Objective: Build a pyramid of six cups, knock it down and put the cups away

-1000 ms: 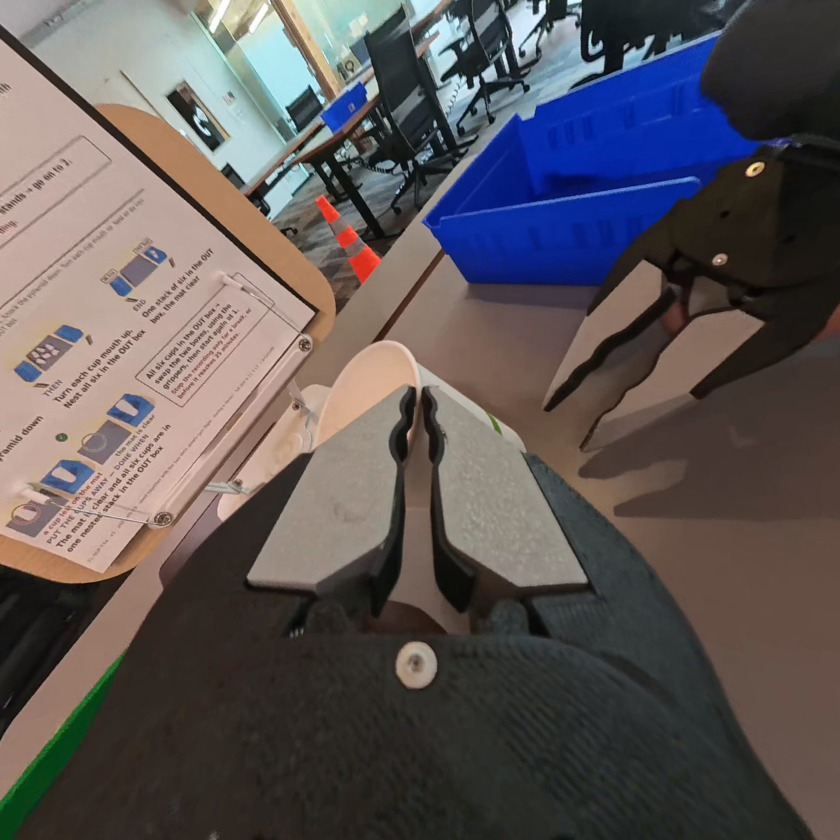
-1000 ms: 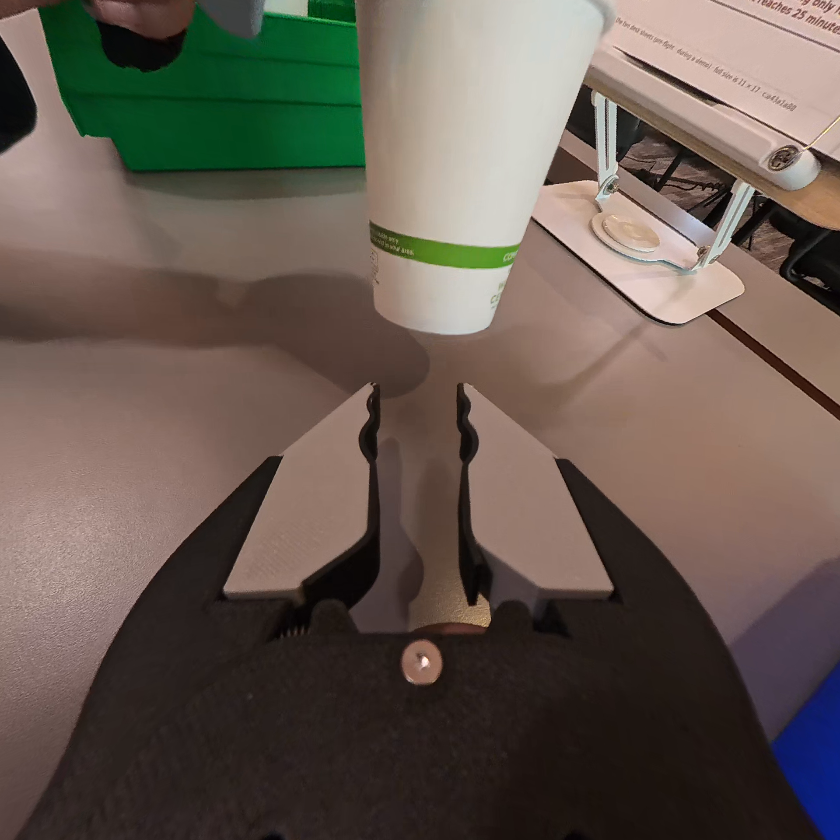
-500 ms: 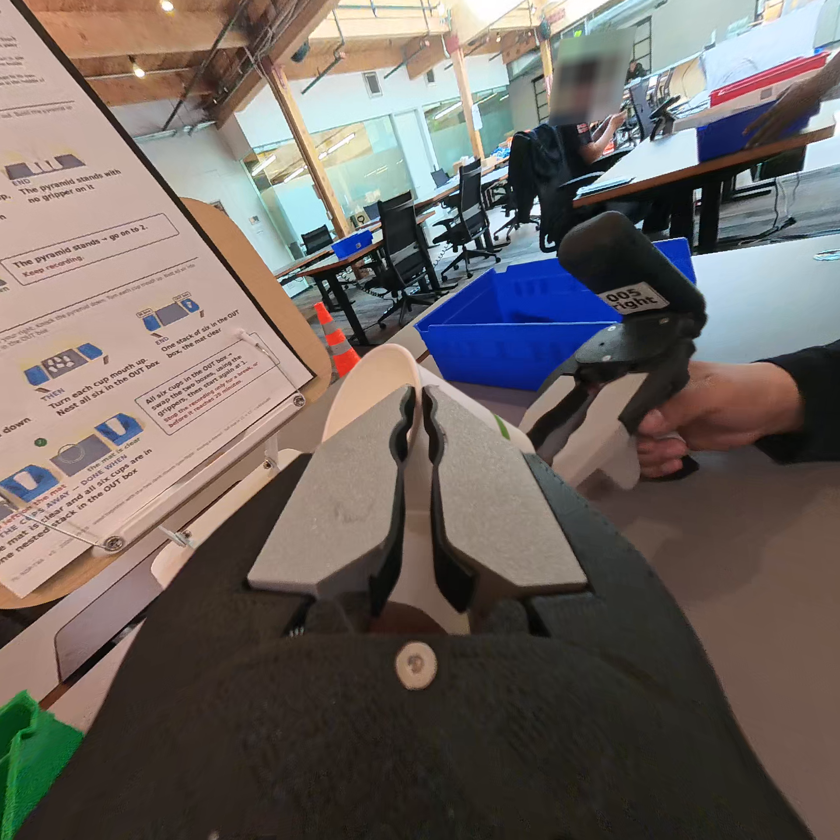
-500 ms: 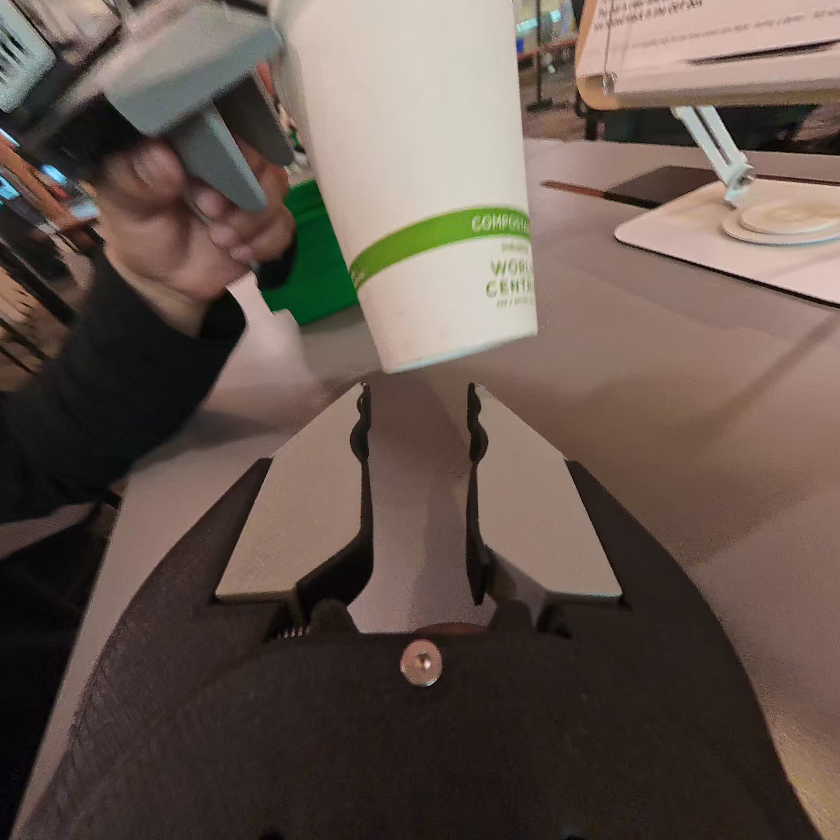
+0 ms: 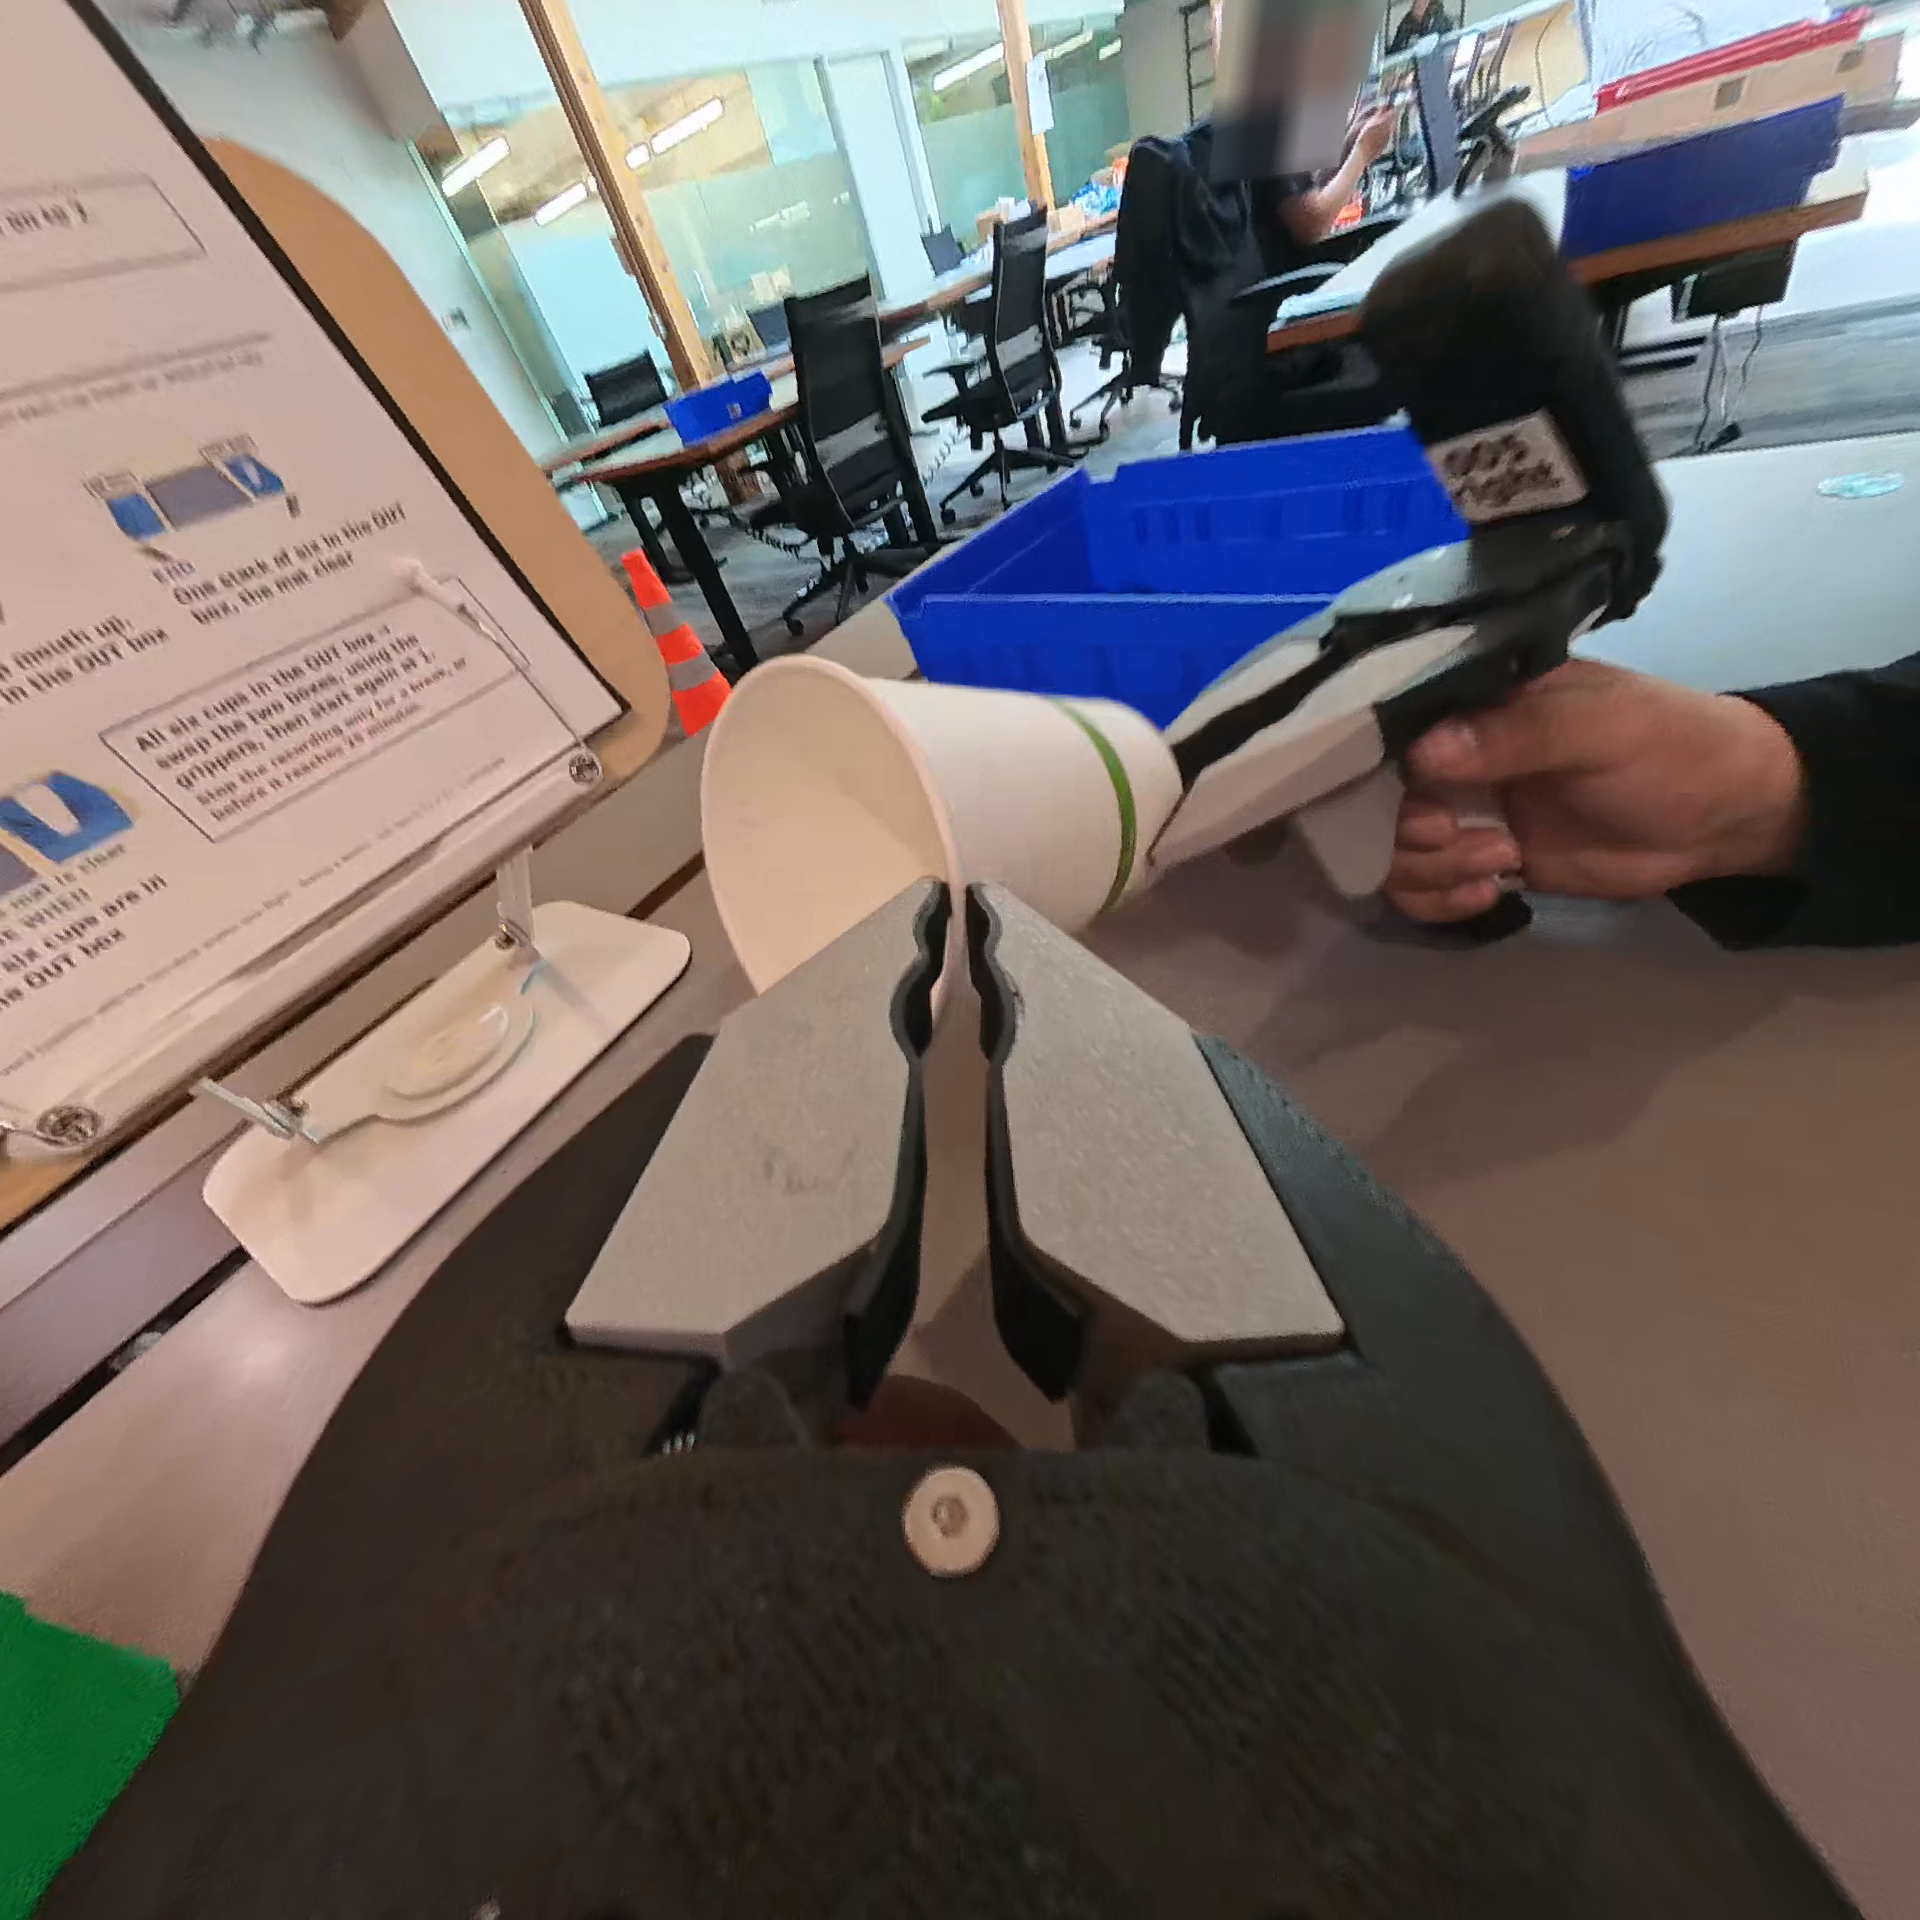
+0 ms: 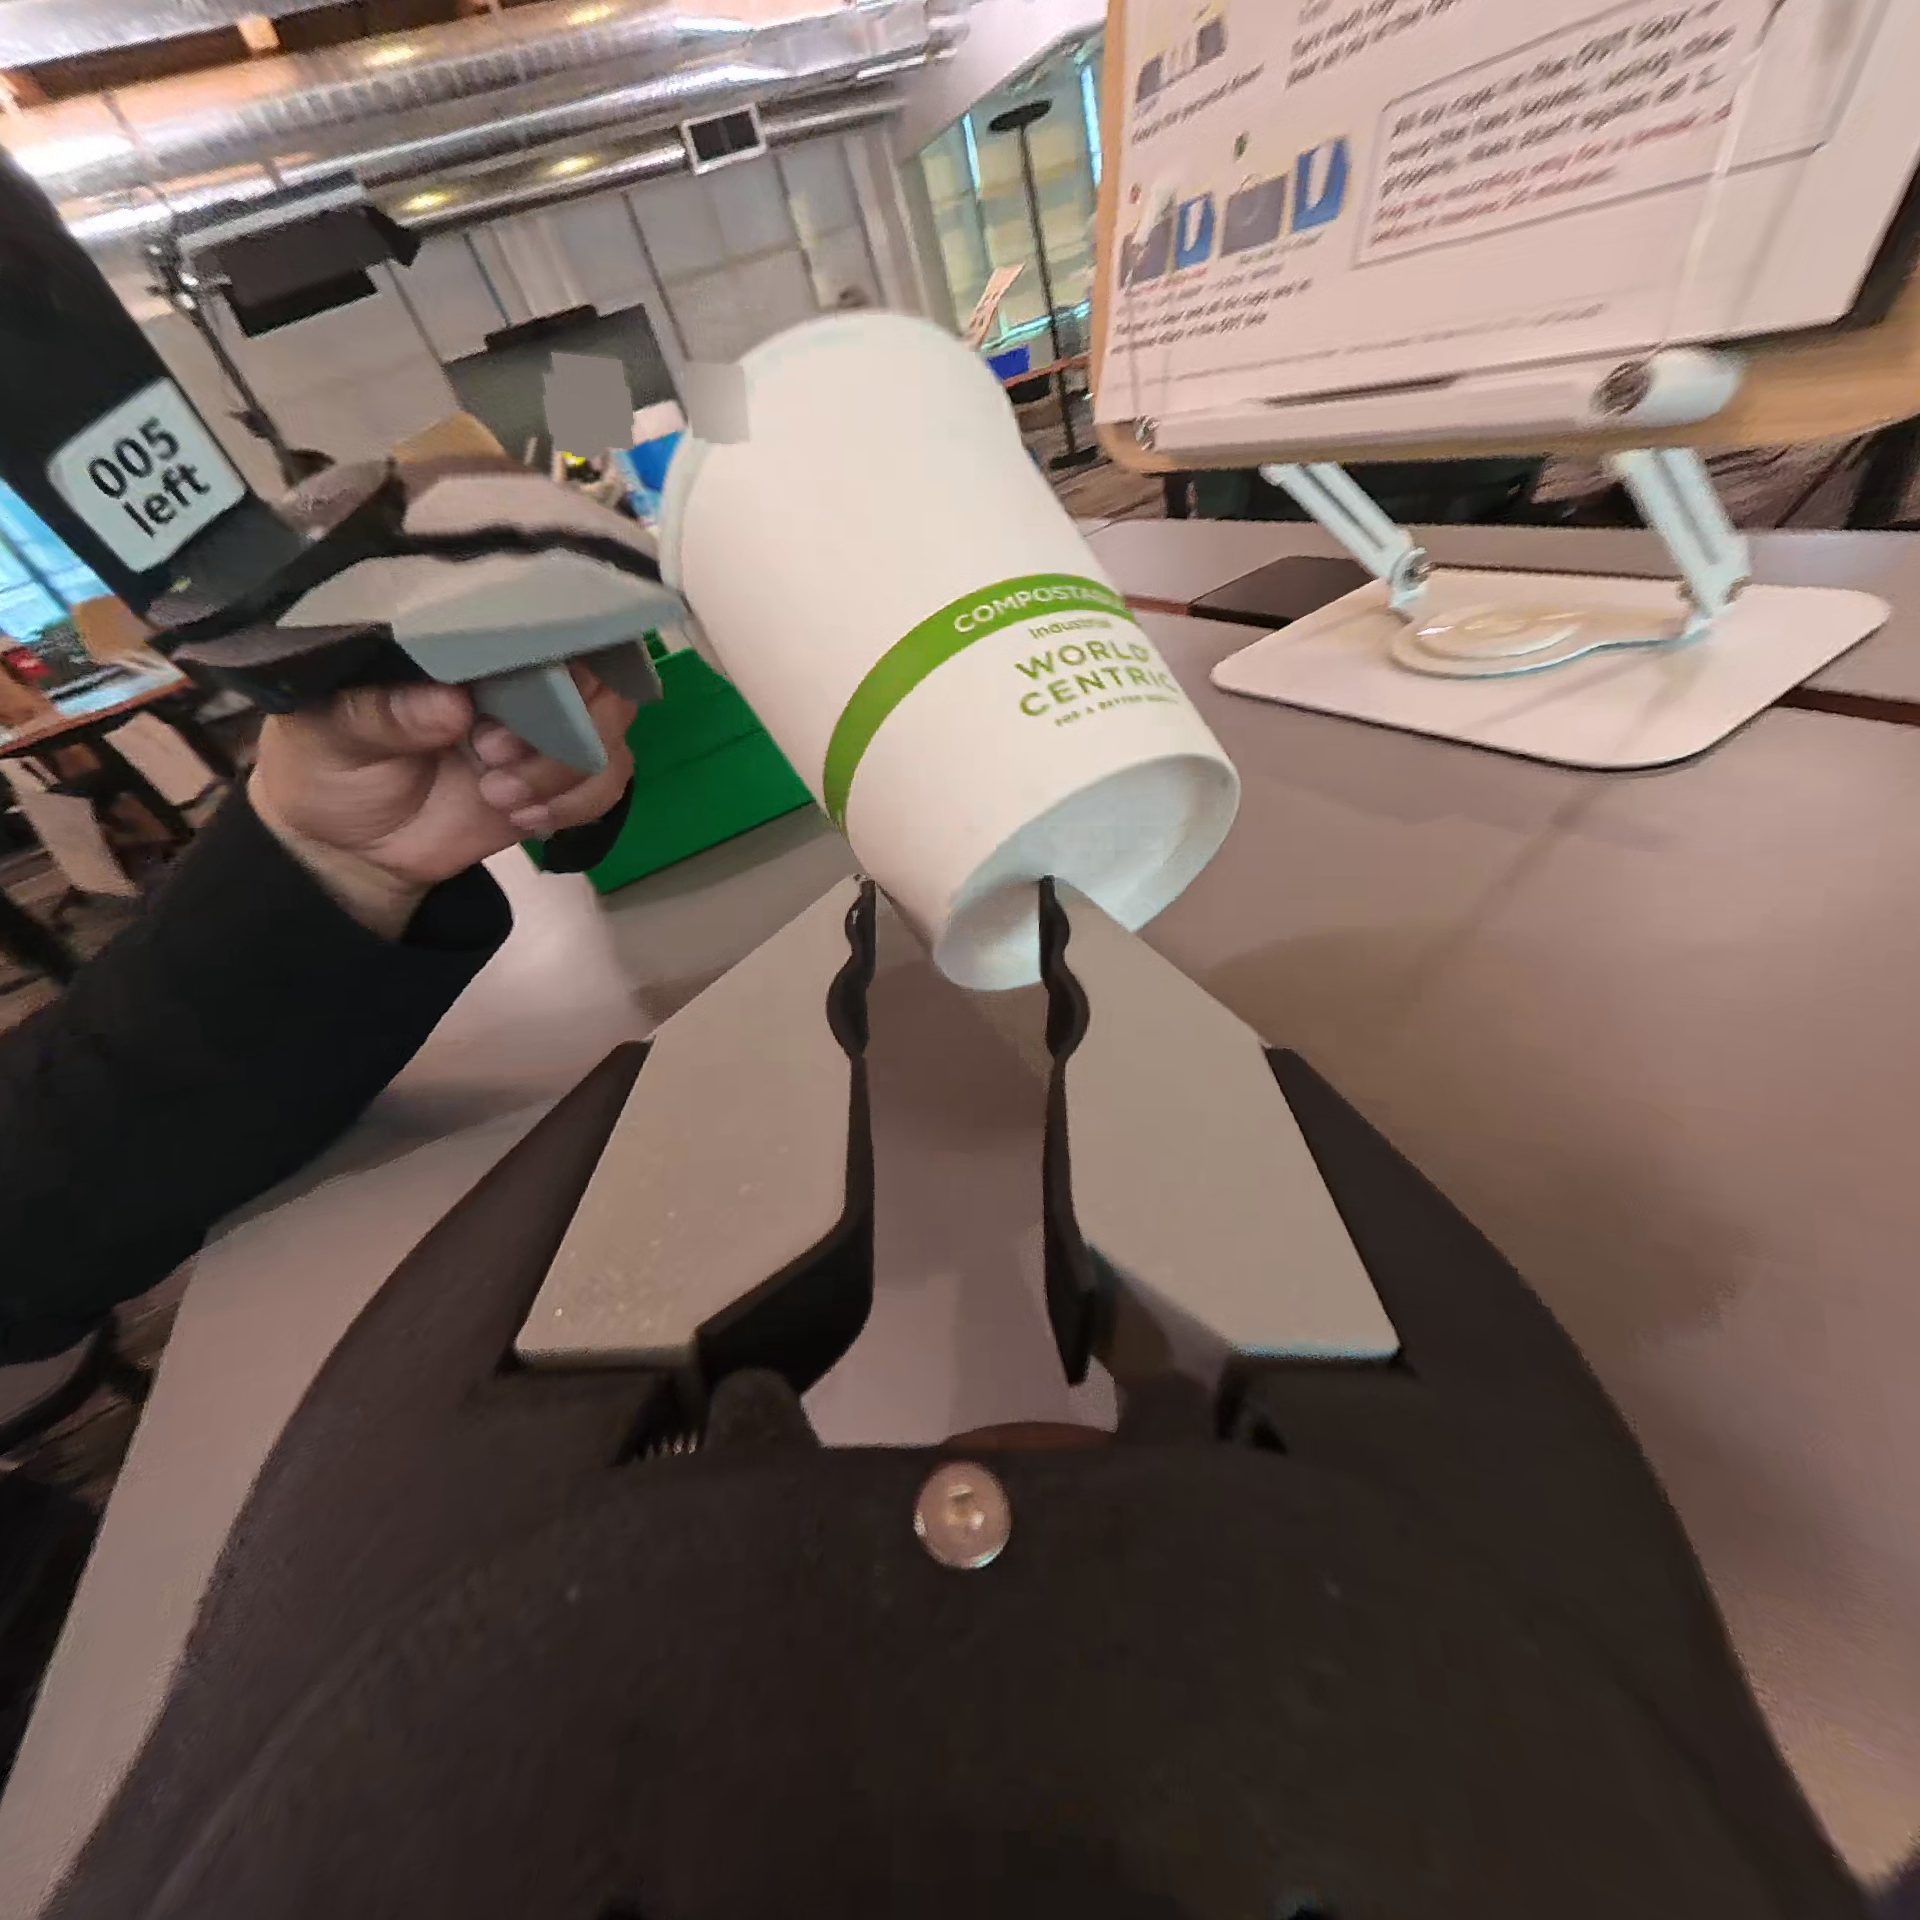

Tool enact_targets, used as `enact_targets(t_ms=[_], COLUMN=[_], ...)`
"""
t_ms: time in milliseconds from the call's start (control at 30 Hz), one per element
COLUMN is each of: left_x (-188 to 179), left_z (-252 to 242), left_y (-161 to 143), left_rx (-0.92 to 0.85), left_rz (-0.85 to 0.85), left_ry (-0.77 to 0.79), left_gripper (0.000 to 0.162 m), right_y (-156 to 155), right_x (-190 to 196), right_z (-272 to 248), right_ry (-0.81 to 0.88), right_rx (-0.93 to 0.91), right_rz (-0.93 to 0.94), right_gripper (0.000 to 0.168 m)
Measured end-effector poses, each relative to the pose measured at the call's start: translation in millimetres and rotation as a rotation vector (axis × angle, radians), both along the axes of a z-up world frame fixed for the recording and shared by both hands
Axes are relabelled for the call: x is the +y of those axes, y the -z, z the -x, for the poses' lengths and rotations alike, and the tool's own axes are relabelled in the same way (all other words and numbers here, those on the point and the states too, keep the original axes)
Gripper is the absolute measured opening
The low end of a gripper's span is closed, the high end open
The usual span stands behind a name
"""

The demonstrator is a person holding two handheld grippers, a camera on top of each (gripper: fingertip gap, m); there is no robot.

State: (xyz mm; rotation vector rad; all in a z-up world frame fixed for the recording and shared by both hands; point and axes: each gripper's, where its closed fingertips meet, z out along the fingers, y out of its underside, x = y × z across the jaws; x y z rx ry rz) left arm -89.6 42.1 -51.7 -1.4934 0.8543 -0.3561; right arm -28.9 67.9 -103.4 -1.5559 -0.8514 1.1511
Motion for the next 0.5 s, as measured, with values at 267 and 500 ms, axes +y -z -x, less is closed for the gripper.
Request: enact_targets(t_ms=[267,500], left_x=[17,13], left_z=[-5,-29], left_y=[60,89], left_rx=[0.119,0.213], left_rz=[0.189,0.245], left_ry=[-0.013,0.029], left_gripper=[0.001,0.000], right_y=[-19,-27], right_x=[9,10], right_z=[-17,-22], right_ry=[0.110,0.152], right_rx=[0.017,0.015], right_rz=[-0.112,-0.164], right_gripper=[0.042,0.053])
